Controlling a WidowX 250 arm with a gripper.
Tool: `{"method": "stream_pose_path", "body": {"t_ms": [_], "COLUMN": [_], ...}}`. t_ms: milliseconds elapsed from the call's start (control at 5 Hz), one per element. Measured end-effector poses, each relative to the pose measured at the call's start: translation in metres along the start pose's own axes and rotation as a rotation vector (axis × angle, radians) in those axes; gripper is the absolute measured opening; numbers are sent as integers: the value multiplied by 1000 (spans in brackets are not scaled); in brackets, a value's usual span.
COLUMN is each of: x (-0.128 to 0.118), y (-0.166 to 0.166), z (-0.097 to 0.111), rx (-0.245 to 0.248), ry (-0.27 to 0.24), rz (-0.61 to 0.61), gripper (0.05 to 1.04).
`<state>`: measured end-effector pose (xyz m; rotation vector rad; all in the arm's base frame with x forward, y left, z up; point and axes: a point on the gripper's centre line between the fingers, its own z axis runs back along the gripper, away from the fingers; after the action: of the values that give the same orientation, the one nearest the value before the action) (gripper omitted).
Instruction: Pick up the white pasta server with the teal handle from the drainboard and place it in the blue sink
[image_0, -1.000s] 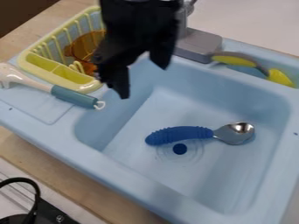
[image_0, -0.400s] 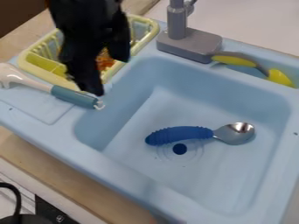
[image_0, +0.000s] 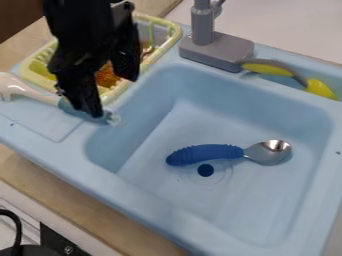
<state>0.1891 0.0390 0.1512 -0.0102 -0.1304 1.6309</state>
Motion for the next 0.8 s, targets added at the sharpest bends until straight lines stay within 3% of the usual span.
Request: {"method": "stream_pose_path", "body": {"t_ms": [200,800], "x": [1,-11], "y": [7,7], "z": [-7,-41], "rx": [25,0], "ry": [-9,-36], "rz": [-9,-45], "gripper": [1001,1001]}}
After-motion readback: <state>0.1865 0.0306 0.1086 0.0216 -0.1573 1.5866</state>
